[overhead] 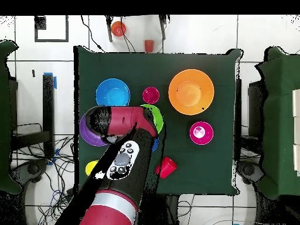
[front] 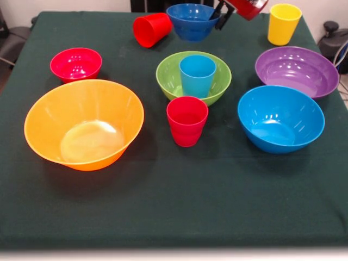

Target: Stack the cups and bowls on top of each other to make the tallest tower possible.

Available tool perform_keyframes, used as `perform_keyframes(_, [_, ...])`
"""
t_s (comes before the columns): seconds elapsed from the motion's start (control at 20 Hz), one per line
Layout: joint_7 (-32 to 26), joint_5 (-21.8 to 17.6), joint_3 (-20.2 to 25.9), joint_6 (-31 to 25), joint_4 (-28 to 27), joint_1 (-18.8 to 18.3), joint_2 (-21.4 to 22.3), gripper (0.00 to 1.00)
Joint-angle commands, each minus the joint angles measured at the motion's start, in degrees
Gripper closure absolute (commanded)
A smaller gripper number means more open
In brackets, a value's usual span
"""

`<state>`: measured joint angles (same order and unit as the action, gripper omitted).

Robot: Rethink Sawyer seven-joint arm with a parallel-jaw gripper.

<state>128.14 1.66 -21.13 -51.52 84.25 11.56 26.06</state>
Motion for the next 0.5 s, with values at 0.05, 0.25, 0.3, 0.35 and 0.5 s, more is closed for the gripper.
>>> perform_keyframes(0.05, [1.4,-2.5,6.4,5.0,4.8,0.6,-0.1,1.0])
perform_keyframes(0.25, [2.5,-2.2,6.0,5.1,4.4,1.1,-0.2,1.0])
perform_keyframes(0.3, [2.8,-2.2,5.9,4.8,3.7,1.2,-0.5,1.0])
perform_keyframes(0.35, [3.0,-2.1,5.9,4.6,3.0,1.2,-0.8,1.0])
perform_keyframes(0.5, [3.3,-1.8,5.9,4.2,1.7,1.1,-1.6,1.0])
